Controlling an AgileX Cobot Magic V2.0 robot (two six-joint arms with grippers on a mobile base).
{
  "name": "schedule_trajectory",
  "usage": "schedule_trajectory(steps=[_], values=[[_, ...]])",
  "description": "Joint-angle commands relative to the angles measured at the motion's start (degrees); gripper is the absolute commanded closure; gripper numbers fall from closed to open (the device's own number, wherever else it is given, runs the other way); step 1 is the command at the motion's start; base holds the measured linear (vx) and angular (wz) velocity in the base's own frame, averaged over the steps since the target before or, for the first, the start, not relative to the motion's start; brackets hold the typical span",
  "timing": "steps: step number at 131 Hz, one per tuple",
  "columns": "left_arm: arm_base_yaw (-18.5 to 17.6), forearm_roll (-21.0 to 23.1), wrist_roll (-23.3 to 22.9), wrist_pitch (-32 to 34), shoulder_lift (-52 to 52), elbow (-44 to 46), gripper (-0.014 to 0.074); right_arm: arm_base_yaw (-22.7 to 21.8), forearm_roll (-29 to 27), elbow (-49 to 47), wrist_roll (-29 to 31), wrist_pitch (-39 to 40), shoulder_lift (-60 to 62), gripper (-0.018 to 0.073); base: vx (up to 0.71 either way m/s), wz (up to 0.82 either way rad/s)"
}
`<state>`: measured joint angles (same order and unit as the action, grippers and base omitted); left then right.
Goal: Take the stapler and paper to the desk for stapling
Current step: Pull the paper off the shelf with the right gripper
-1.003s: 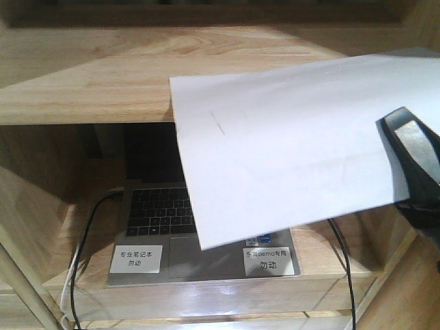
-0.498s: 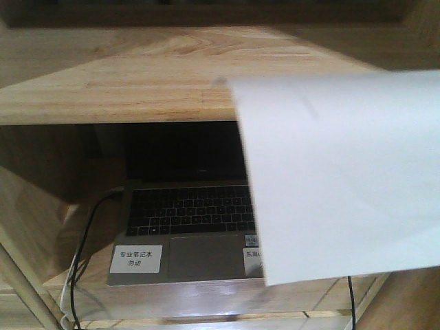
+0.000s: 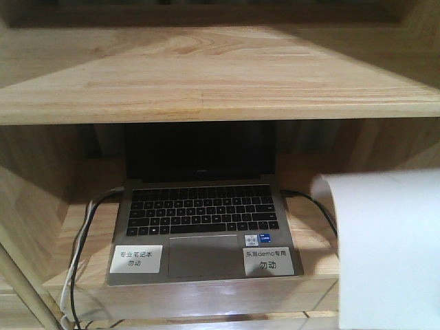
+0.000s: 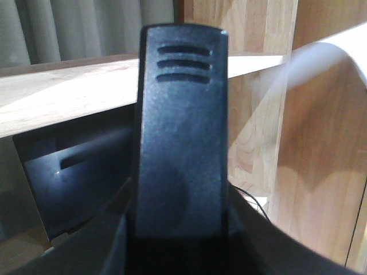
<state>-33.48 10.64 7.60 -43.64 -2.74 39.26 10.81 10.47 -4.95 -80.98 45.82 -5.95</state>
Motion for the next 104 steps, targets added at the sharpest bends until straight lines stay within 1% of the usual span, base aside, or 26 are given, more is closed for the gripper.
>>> schedule_trajectory(steps=[1, 24, 43, 104], values=[[-0.19, 0.96, 0.02, 6.70, -1.08, 1.40, 0.0603, -0.31, -0.32, -1.41, 0.32, 0.13, 1.31, 0.0566, 0.00, 0.00], [-0.19, 0.96, 0.02, 6.70, -1.08, 1.40, 0.0603, -0.31, -0.60, -1.41, 0.32, -1.08, 2.87, 0.0566, 0.00, 0.00], [-0.19, 0.96, 0.02, 6.70, -1.08, 1.40, 0.0603, -0.31, -2.26, -1.41, 0.32, -0.96, 2.87, 0.0566, 0.00, 0.00], [-0.19, 0.96, 0.02, 6.70, -1.08, 1.40, 0.0603, -0.31, -1.99, -1.41, 0.36, -1.02, 2.87, 0.0566, 0.00, 0.00]])
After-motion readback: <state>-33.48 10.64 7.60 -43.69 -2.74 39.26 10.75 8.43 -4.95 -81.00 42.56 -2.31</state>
